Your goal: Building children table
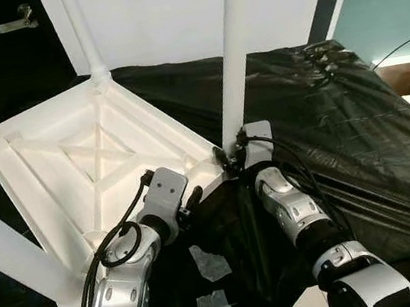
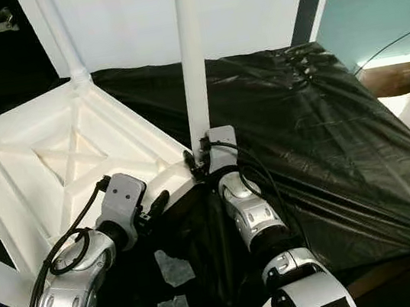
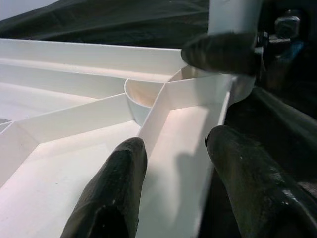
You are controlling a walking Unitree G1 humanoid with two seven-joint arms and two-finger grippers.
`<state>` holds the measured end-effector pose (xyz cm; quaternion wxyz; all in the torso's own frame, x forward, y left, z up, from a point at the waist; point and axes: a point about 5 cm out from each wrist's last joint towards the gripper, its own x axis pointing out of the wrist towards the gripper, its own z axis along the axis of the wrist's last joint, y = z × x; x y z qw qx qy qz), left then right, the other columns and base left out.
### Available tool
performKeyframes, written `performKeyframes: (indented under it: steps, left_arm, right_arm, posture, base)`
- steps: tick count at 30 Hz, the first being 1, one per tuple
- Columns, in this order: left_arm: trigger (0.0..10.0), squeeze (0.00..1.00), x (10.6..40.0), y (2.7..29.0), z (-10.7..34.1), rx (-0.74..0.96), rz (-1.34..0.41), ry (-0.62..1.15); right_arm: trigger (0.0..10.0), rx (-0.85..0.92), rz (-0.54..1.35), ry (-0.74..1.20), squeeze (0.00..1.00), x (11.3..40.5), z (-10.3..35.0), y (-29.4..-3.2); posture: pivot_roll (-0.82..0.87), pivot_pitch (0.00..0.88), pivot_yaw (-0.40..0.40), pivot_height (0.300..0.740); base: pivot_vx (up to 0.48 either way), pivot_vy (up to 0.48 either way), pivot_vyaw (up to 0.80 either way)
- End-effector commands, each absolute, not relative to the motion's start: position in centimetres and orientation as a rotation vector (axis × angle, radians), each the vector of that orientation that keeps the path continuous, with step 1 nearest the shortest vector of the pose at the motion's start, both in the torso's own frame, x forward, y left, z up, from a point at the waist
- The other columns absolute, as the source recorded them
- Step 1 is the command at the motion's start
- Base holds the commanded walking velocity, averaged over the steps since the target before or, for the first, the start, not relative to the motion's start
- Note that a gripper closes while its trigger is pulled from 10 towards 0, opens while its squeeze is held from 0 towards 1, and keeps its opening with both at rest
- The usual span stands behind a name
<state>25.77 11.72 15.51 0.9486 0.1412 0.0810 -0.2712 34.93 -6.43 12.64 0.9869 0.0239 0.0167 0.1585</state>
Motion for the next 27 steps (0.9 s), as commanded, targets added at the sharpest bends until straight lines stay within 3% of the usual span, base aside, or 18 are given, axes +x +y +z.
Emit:
performKeyframes:
  steps: [1,10,11,12,13,27]
  left_arm:
    - [10.0,0.00,26.1,12.5,15.5,0.303,-0.417,0.162]
    - [10.0,0.00,26.1,12.9,16.2,0.322,-0.389,0.146]
    - [10.0,0.00,26.2,13.1,16.2,0.325,-0.372,0.148]
    - [10.0,0.00,26.2,13.1,16.2,0.325,-0.372,0.148]
    - [10.0,0.00,26.3,13.3,16.2,0.332,-0.356,0.155]
    - [10.0,0.00,26.1,14.4,14.2,0.444,-0.323,0.325]
  right_arm:
    - [10.0,0.035,0.325,0.034,1.00,34.5,12.2,-6.9]
    - [10.0,0.032,0.336,0.012,1.00,33.3,12.0,-8.6]
    - [10.0,0.035,0.350,-0.003,0.06,33.0,12.1,-8.8]
    - [10.0,0.035,0.350,-0.003,0.06,33.0,12.1,-8.8]
    - [10.0,0.035,0.373,-0.017,0.00,32.7,12.2,-8.9]
    - [10.0,0.032,0.370,-0.051,0.00,30.8,12.6,-11.2]
  posture:
    - [0.15,0.061,-0.061,0.740]
    - [0.16,0.061,-0.068,0.740]
    - [0.16,0.059,-0.067,0.740]
    - [0.16,0.059,-0.067,0.740]
    - [0.16,0.059,-0.067,0.740]
    - [0.15,0.055,-0.047,0.740]
  base:
    - [0.000,0.000,0.00]
    - [0.000,0.000,0.00]
    - [0.000,0.000,0.00]
    - [0.000,0.000,0.00]
    - [0.000,0.000,0.00]
    - [0.000,0.000,0.00]
